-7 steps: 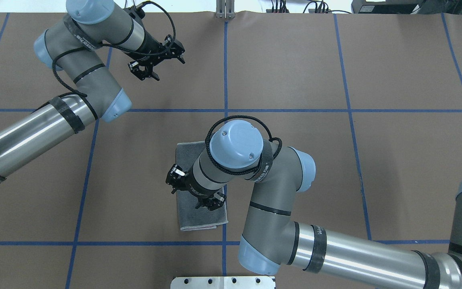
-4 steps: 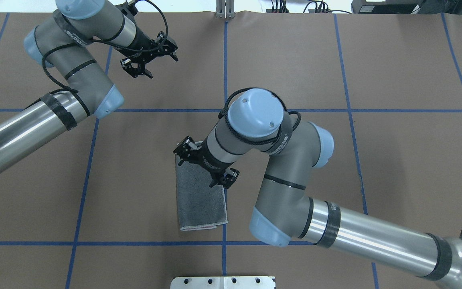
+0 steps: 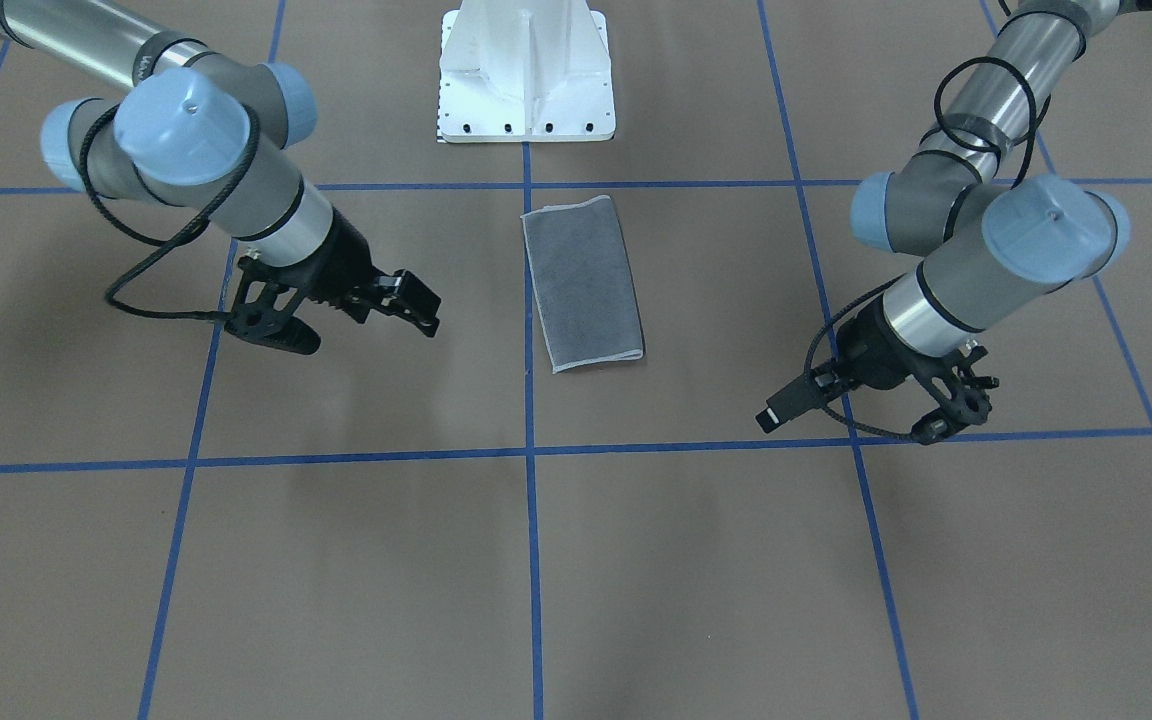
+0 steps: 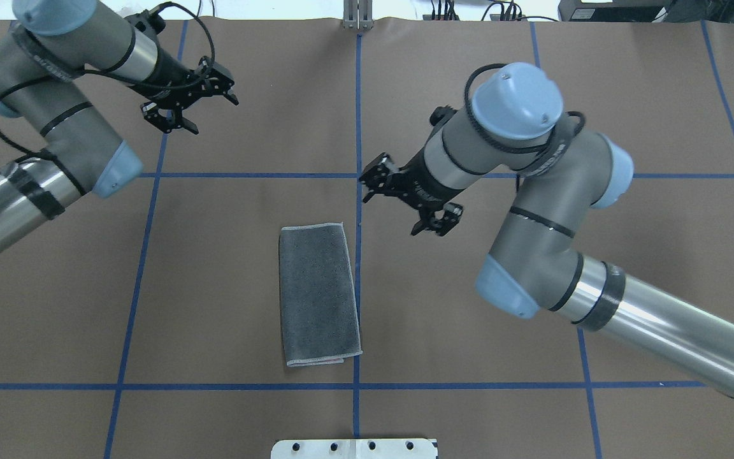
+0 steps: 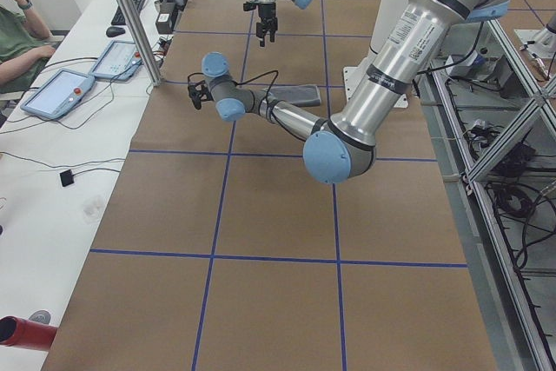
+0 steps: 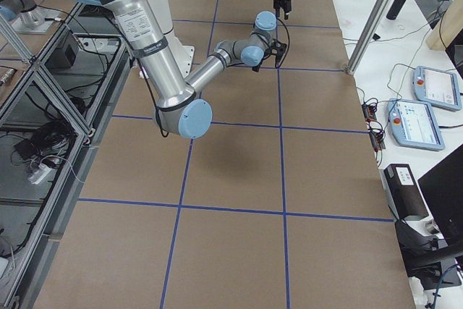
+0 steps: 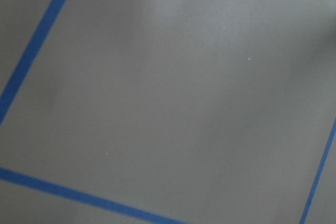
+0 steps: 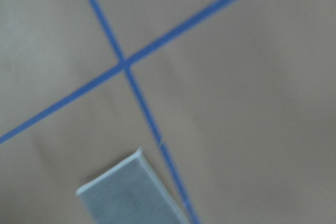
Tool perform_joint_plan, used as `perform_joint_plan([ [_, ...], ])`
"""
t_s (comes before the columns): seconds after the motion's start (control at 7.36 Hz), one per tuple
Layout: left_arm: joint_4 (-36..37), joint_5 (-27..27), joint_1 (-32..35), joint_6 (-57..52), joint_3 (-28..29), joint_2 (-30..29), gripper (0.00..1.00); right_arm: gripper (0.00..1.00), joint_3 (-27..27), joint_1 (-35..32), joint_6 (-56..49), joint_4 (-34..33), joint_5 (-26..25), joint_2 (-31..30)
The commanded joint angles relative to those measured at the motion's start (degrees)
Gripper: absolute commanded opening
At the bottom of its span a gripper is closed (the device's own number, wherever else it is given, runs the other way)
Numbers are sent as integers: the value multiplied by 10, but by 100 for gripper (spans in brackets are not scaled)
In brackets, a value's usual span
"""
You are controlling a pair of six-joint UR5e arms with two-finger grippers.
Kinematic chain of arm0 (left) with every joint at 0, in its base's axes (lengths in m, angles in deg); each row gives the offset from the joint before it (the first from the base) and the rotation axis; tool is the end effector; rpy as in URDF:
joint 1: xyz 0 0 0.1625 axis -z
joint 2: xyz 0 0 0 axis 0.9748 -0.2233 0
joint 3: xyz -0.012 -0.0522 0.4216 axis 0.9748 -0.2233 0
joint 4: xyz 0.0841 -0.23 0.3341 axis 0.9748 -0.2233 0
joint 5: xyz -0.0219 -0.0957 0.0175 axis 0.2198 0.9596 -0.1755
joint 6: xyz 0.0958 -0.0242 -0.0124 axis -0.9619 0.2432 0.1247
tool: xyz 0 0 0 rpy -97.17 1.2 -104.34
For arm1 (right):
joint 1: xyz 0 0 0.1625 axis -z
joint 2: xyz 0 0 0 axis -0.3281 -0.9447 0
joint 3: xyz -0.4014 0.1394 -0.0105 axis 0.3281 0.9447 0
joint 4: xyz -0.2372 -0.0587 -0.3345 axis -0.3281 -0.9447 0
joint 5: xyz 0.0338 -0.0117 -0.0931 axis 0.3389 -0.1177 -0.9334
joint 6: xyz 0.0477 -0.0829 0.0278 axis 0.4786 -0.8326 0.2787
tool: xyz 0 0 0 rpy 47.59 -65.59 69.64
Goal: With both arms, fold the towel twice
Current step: 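Release the towel with the right gripper and lower the left gripper to its near end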
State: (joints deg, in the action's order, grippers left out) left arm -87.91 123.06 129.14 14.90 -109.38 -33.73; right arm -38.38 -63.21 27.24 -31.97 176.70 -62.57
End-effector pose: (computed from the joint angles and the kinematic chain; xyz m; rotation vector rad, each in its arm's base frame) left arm 0.3572 -0.5699 0.3483 -0.1599 1.1966 -0.4756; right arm -0.4167 -0.5077 0.2786 -0.1395 -1.0809 0.3169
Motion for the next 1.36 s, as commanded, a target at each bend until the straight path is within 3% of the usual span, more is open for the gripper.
perform_joint_plan([
  [0.0,3,-9,-74,108,-133,77,100,99,12,-31,-90,1,0,-24],
  [0.14,3,-49,-128,156,-173,92,100,99,15,-31,-92,2,-2,-24],
  [0.27,3,-121,-201,195,-198,98,100,99,17,-30,-91,5,-3,-24],
  [0.54,77,-254,-334,221,-245,93,100,99,31,-30,-91,7,-6,-24],
  [0.68,109,-280,-365,221,-249,82,100,99,32,-30,-91,7,-6,-24],
  [1.22,113,-282,-386,215,-206,74,100,99,37,-29,-89,7,-6,-23],
])
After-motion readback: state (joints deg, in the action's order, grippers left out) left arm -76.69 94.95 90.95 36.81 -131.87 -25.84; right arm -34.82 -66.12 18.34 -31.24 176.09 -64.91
